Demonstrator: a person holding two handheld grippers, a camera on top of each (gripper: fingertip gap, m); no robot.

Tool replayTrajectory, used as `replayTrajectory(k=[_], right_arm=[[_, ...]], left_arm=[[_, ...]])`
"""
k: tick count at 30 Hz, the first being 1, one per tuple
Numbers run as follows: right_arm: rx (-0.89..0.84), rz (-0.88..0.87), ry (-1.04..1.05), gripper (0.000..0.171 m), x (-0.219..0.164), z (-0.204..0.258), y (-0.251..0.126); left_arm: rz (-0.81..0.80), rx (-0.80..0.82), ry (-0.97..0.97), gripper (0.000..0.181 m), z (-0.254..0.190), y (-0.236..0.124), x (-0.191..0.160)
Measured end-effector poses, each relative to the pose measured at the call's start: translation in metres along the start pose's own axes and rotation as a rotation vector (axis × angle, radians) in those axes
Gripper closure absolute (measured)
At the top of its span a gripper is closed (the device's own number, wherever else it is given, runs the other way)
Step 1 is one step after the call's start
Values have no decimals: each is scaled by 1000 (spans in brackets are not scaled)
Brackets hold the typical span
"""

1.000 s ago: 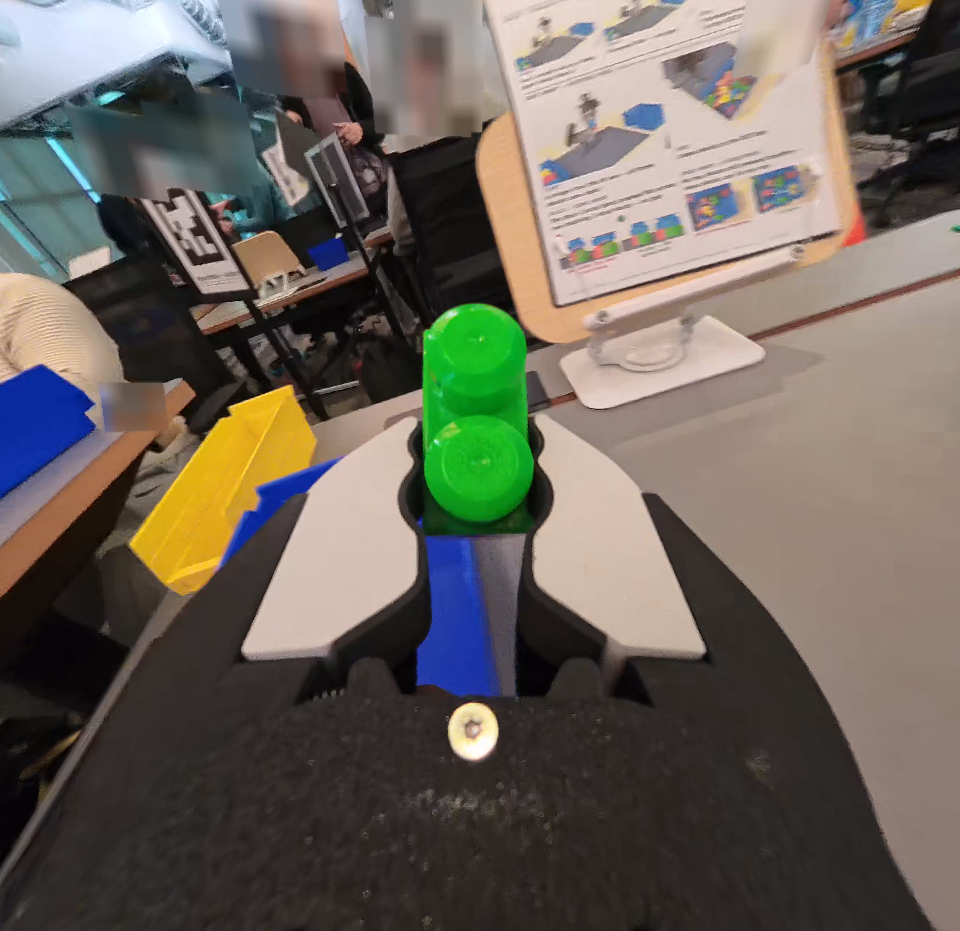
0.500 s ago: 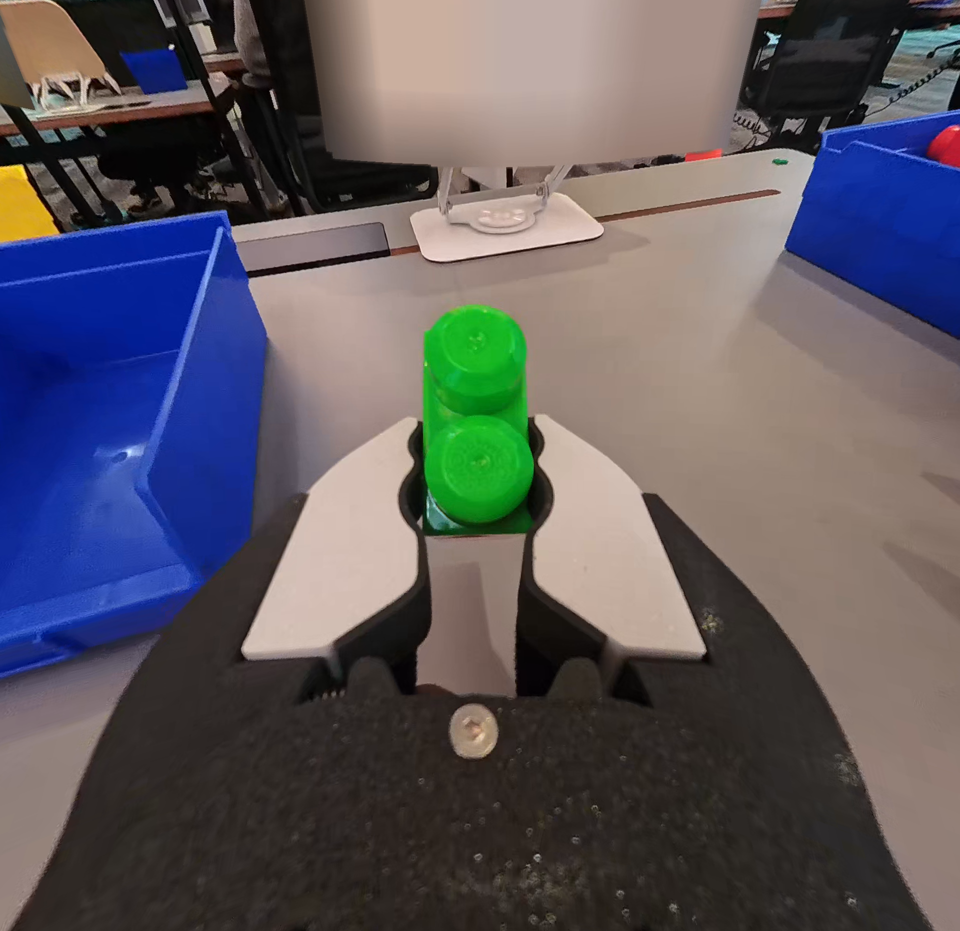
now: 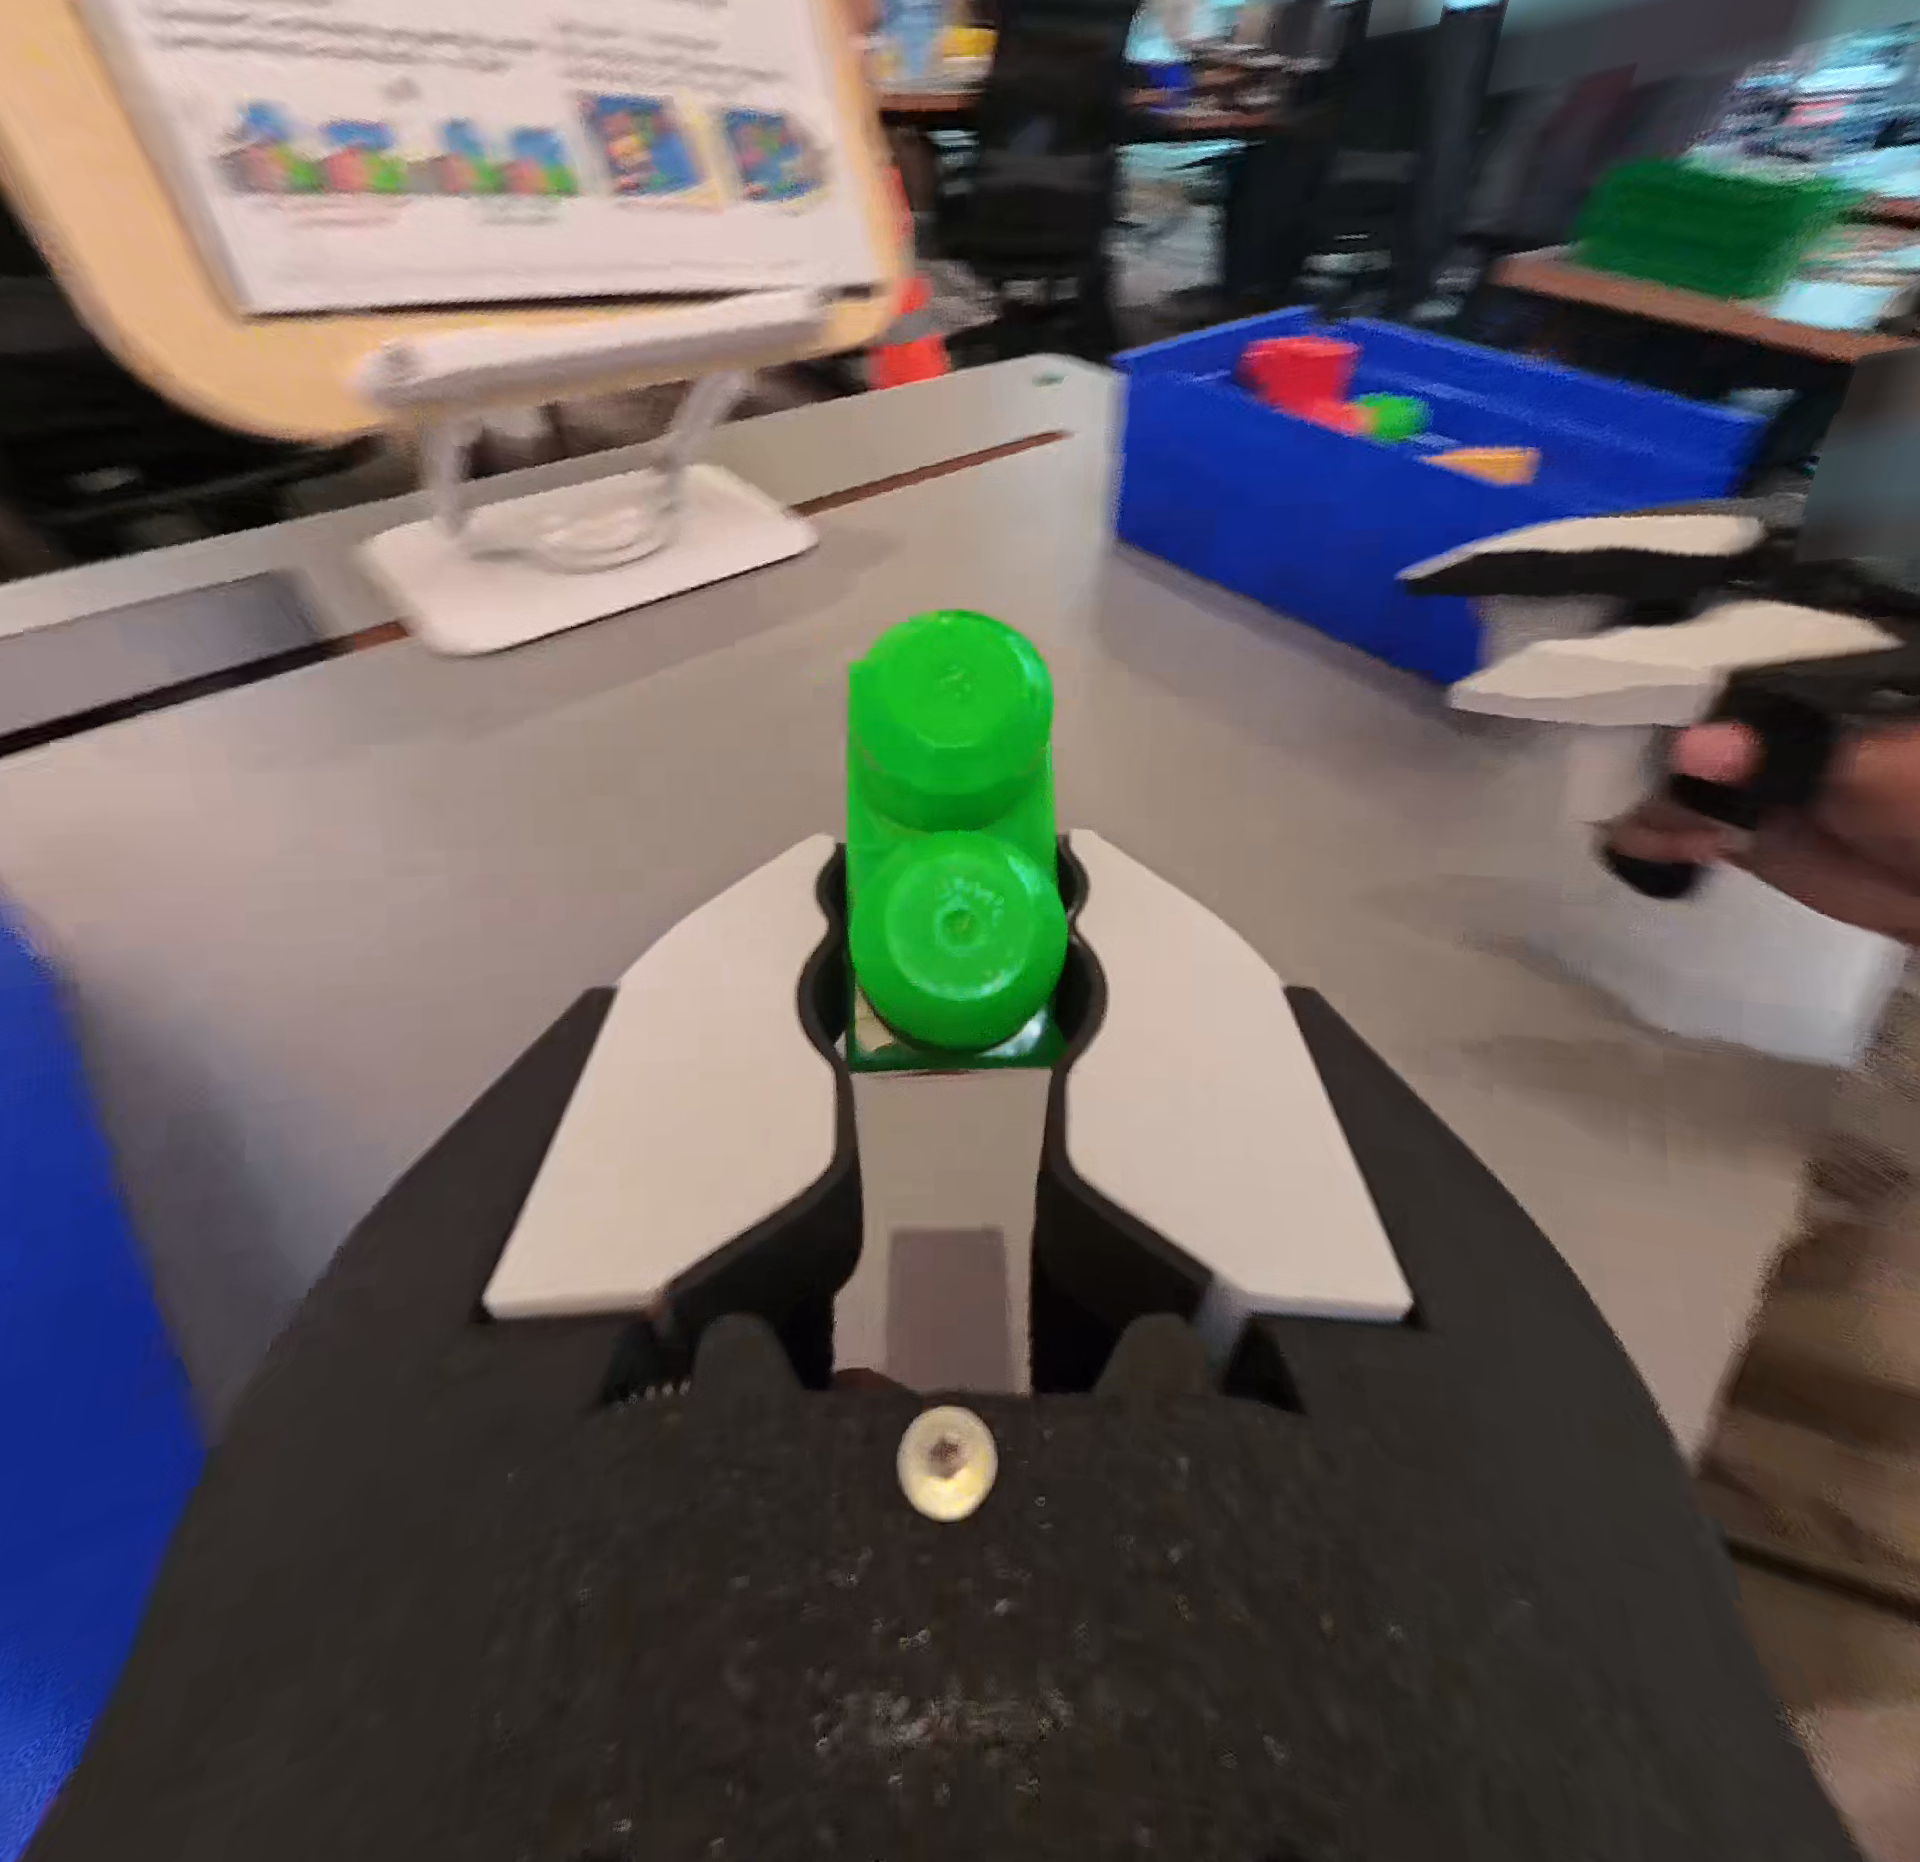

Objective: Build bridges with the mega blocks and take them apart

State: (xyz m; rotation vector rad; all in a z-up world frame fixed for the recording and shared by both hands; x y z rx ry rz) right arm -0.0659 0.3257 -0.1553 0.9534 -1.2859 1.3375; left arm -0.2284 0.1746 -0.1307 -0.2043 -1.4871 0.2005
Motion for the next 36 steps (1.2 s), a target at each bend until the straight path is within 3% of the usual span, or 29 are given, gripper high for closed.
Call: replayTrajectory(k=[5,11,17,20,27,32,36], right_arm=[[389,133,-245,107,11,38,14],[539,206,-372,108,15,59,31],[593,255,-399,114,9,64,37],[627,280,-411,134,4,65,35],[651,308,-431,135,-2,64,31],[608,390,-467,136,-20,50,33],[594,408,-451,136,-33,43,38]], left_arm=[[-17,-445,140,145,-29,18,26],[21,-680,309,145,-62,37,31],[37,-775,371,145,-86,50,25],[41,-782,382,145,-91,55,19],[-18,-780,369,145,-95,54,18],[-153,-747,313,145,-82,38,45],[-148,-735,361,145,-80,28,54]])
Point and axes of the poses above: each gripper's, where its closed fingertips meet, y out along the fingers, x out of its top, z = x × y across the jaws, the point moved 3 cm from there along -y, back along the fingers, and after that the axes turned 7 degrees about y, right-handed, at the moved point
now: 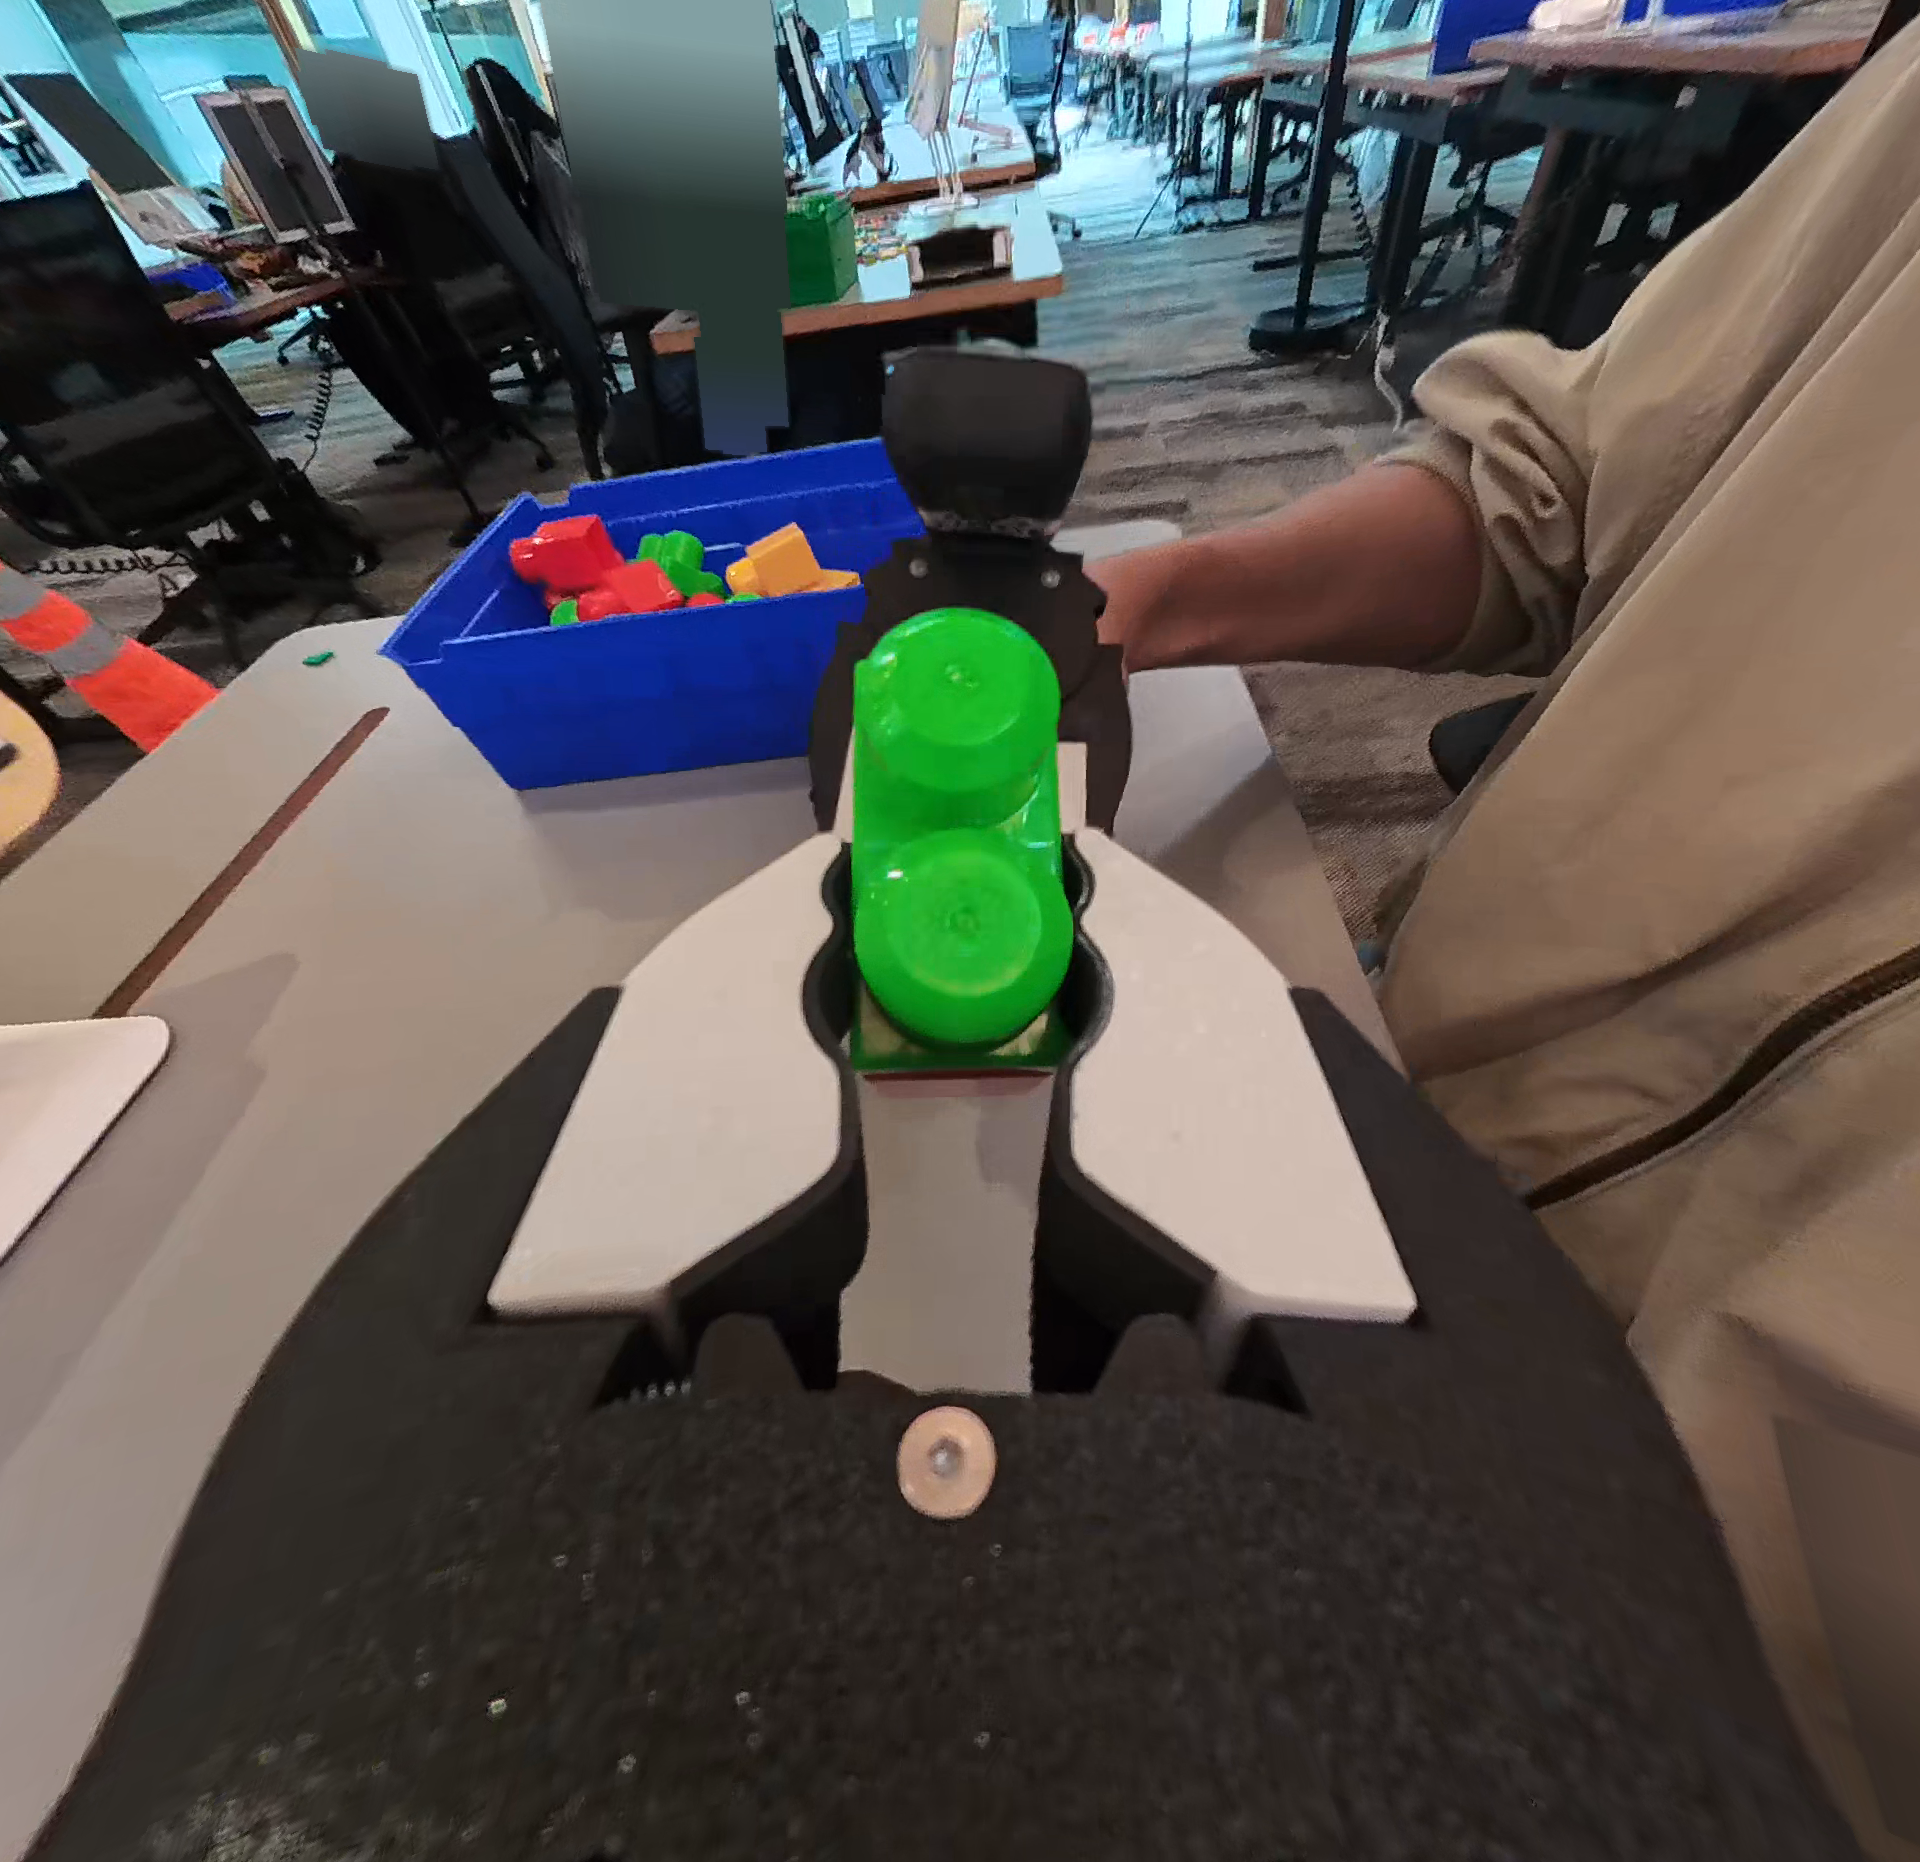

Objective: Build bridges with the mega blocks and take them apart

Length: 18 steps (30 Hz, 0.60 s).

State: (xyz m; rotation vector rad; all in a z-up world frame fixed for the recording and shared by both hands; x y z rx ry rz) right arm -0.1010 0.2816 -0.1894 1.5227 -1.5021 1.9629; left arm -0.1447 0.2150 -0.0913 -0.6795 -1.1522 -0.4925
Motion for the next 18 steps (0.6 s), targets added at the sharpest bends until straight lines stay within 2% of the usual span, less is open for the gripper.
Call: replayTrajectory(k=[5,8,12,16,18], right_arm=[[-75,-43,4,135,10,-9,-9],[-231,-99,32,135,20,-19,-25],[-575,-172,193,135,16,-37,-51],[-792,-289,427,135,-1,-36,-65],[-902,-365,512,135,-12,-33,-71]], left_arm=[[25,63,-23,145,10,-5,-3],[70,216,-97,145,25,-13,-13],[140,565,-221,145,36,-29,-38],[245,917,-359,145,31,-49,-73],[304,1029,-407,145,23,-58,-90]])
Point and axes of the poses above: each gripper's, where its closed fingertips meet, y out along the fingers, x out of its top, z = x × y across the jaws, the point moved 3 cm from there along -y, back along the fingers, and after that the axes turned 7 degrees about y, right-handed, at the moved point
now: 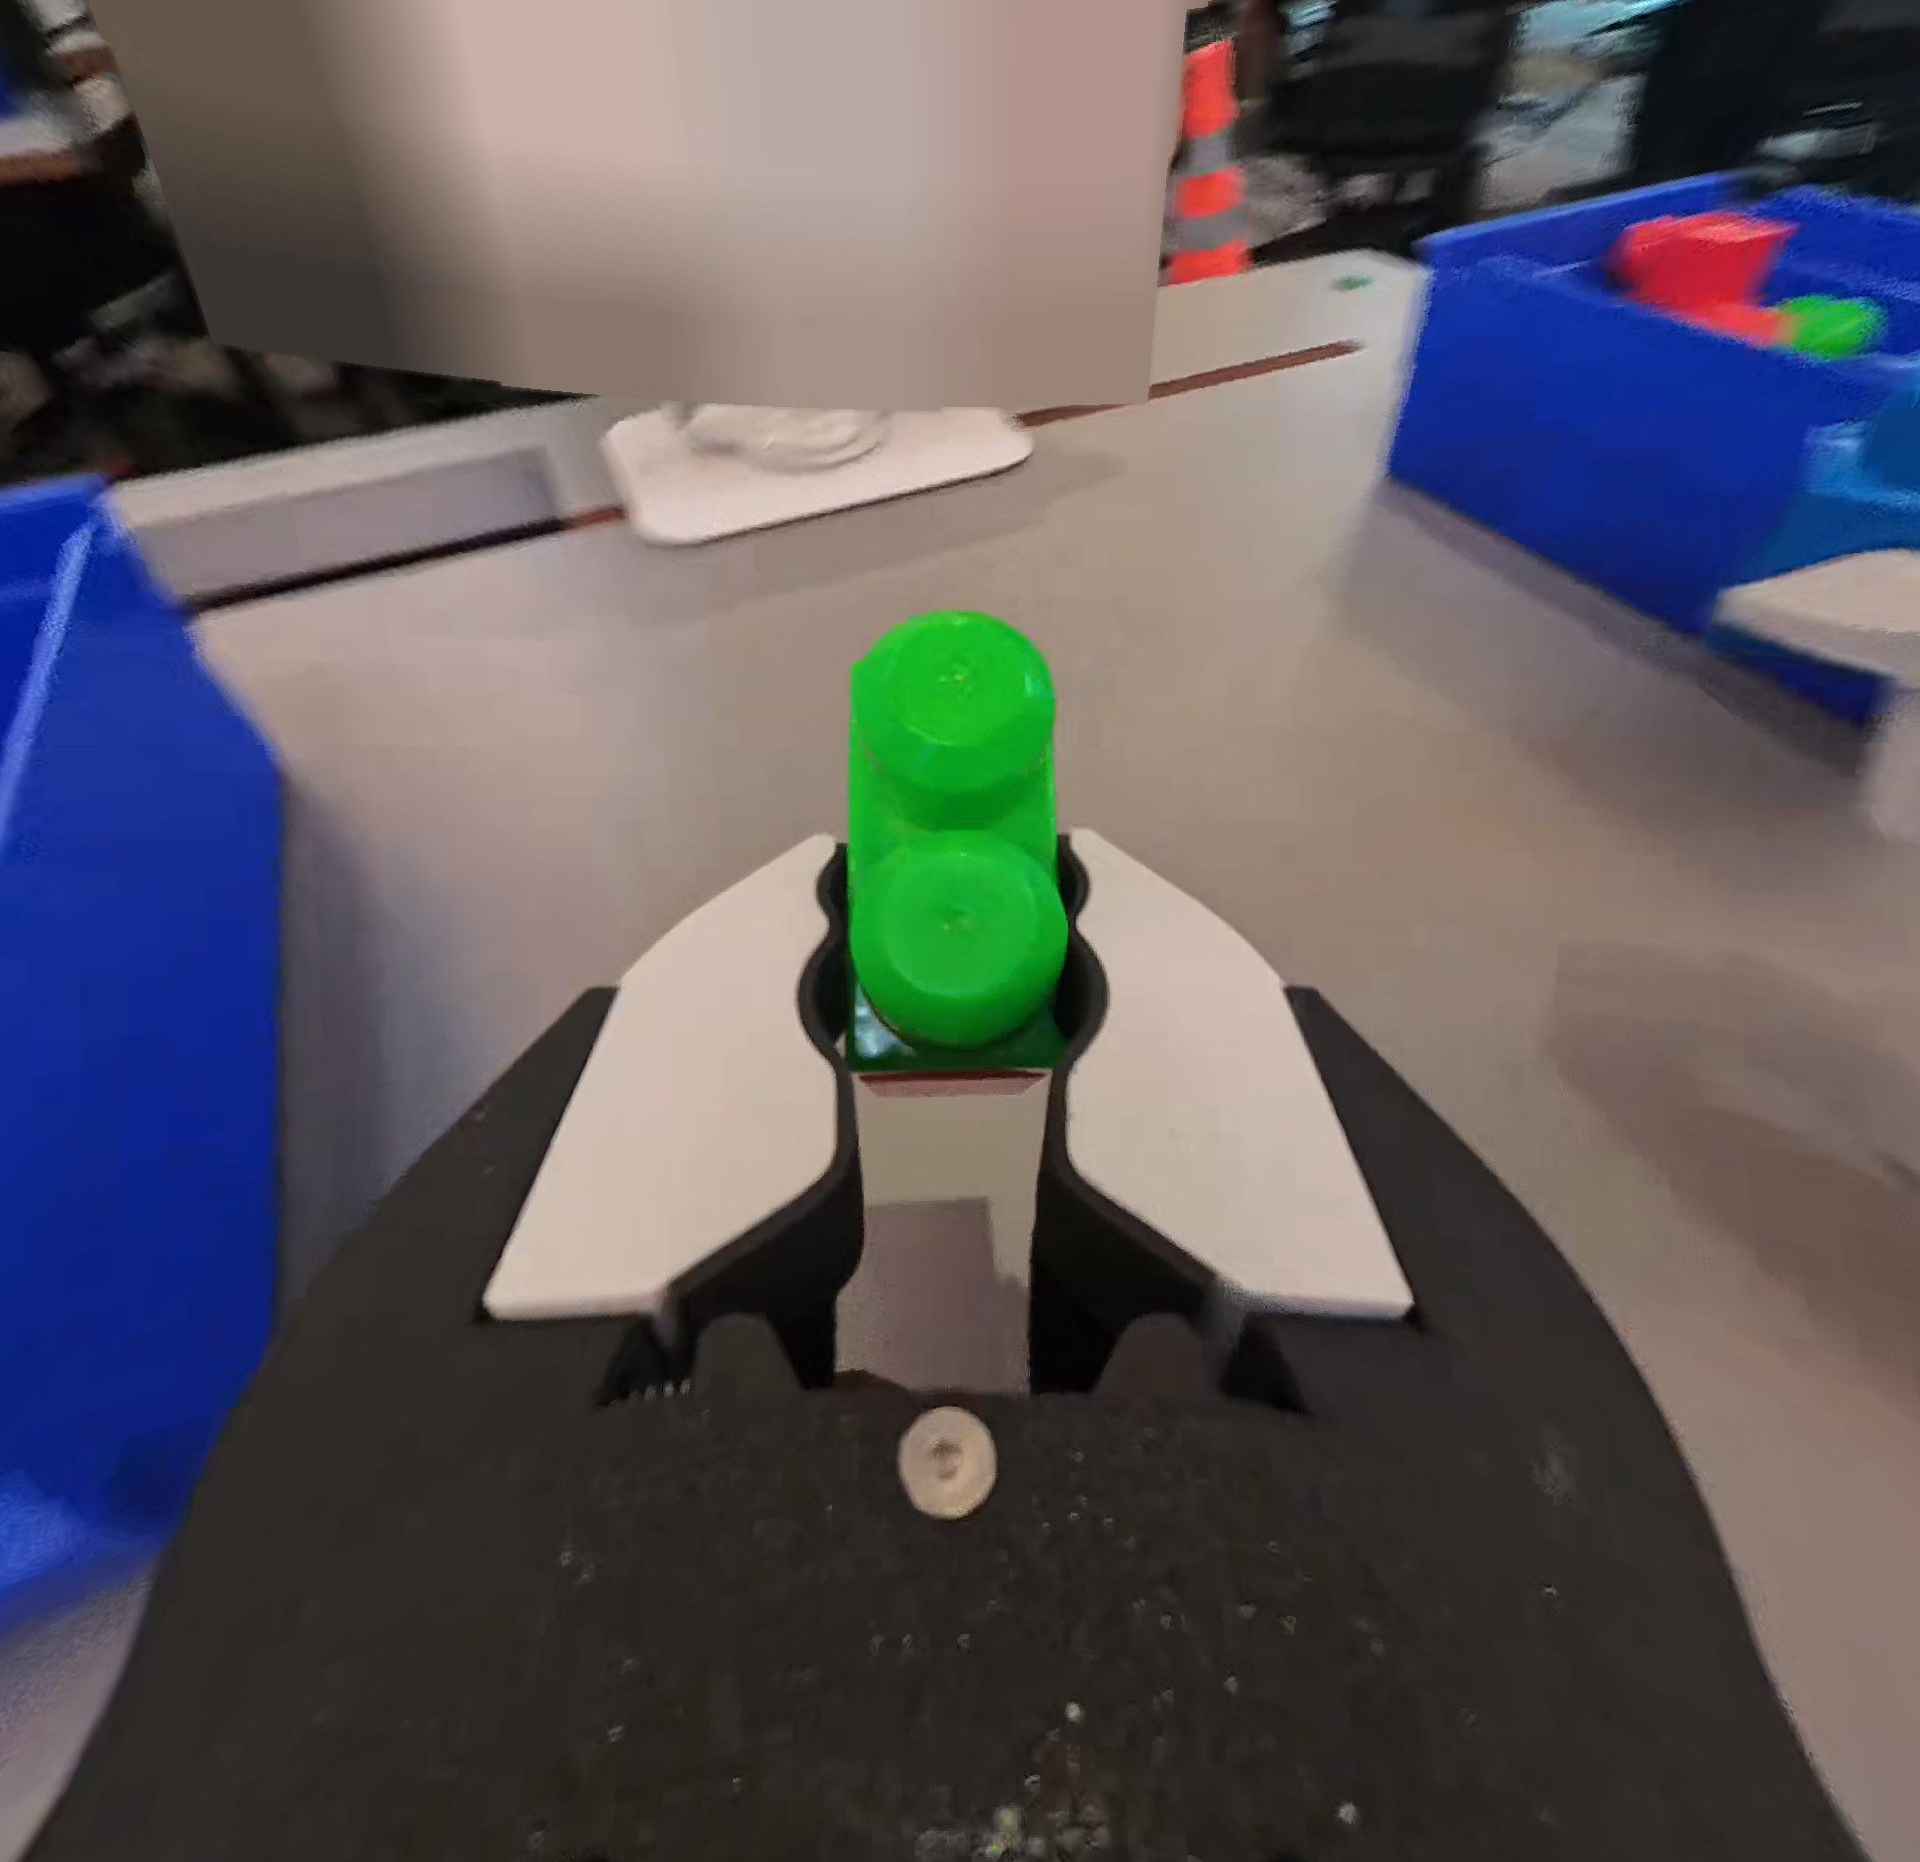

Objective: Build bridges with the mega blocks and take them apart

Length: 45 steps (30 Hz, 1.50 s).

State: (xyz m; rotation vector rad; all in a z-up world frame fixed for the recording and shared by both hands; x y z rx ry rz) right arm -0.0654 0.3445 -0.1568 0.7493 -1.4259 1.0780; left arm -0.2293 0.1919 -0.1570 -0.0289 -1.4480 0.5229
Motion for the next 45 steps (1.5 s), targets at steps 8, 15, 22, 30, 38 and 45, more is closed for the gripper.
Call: replayTrajectory(k=[8,15,22,30,38,45], right_arm=[[-104,-41,45,135,-13,-2,-8],[-107,-17,53,135,-19,-5,-6],[-117,-16,26,135,-13,-9,-8],[-397,-74,-26,135,77,-157,-57],[-507,221,109,135,14,-280,-70],[-478,384,228,134,-34,-277,-66]], left_arm=[[11,147,-113,145,0,-18,-28],[-11,151,-82,145,2,-21,-22],[-8,134,-80,145,3,-20,-22],[-12,100,-90,145,-1,-20,-22],[-1,65,-97,145,-6,-17,-27],[6,61,-99,145,-4,-16,-29]])
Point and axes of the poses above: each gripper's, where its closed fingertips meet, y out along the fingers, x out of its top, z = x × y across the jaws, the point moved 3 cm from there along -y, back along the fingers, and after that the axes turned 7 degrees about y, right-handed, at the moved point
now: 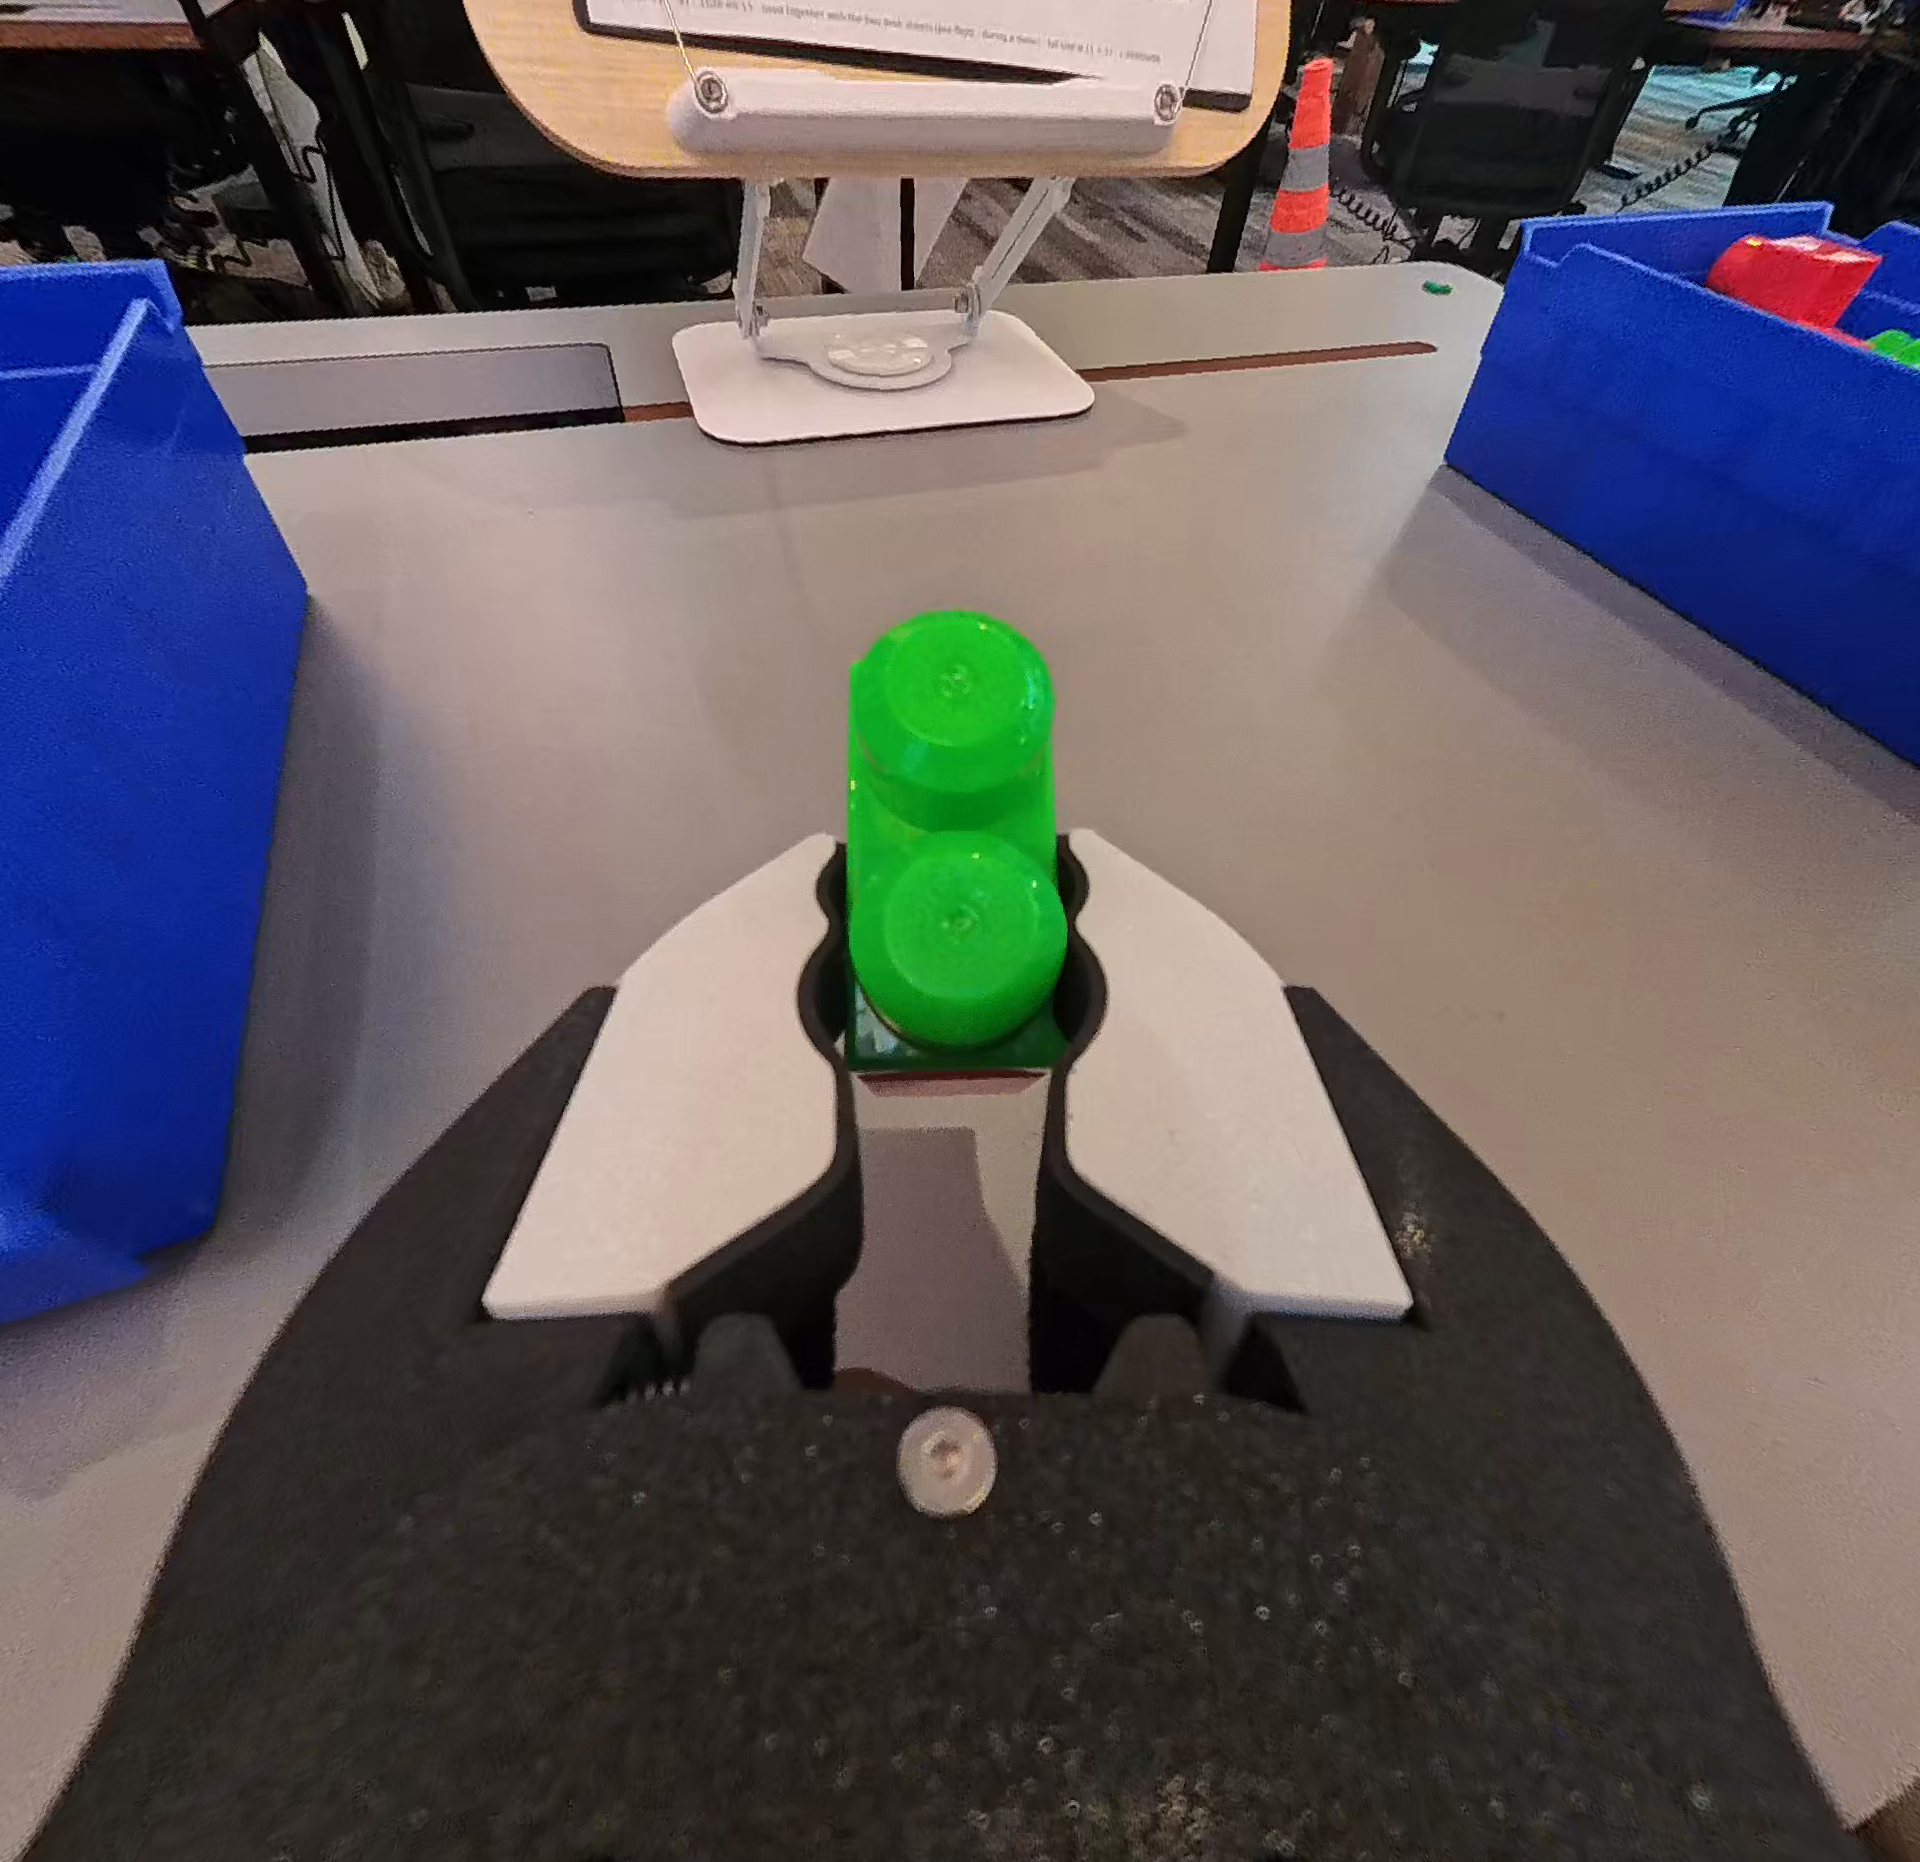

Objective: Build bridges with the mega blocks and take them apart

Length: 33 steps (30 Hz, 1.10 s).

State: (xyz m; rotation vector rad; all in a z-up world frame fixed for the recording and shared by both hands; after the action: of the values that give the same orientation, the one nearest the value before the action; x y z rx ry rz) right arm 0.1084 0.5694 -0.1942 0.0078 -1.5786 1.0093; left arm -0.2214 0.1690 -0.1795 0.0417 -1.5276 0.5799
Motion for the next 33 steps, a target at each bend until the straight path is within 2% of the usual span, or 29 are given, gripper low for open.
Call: replayTrajectory(k=[3,9,14,17,19,22,25,29,33], right_arm=[[10,78,7,134,-2,3,2],[5,117,-16,134,-1,1,8],[6,141,-30,124,-2,3,11],[-2,114,-41,123,4,5,6],[-13,8,-83,119,23,16,-13],[30,-229,-179,111,61,61,-67],[74,-402,-249,112,71,113,-116],[285,-502,-238,112,36,193,-139],[397,-510,-250,111,-19,249,-124]], left_arm=[[4,-13,2,145,-3,1,-1],[3,-19,17,145,-6,0,0],[7,-23,18,145,-7,1,0],[6,-27,23,145,-9,0,0],[5,-29,22,145,-9,0,2],[-2,-19,24,145,-6,-2,5],[-5,-6,28,145,-1,-3,7],[-11,12,31,145,6,-6,11],[-14,24,27,145,12,-9,13]])
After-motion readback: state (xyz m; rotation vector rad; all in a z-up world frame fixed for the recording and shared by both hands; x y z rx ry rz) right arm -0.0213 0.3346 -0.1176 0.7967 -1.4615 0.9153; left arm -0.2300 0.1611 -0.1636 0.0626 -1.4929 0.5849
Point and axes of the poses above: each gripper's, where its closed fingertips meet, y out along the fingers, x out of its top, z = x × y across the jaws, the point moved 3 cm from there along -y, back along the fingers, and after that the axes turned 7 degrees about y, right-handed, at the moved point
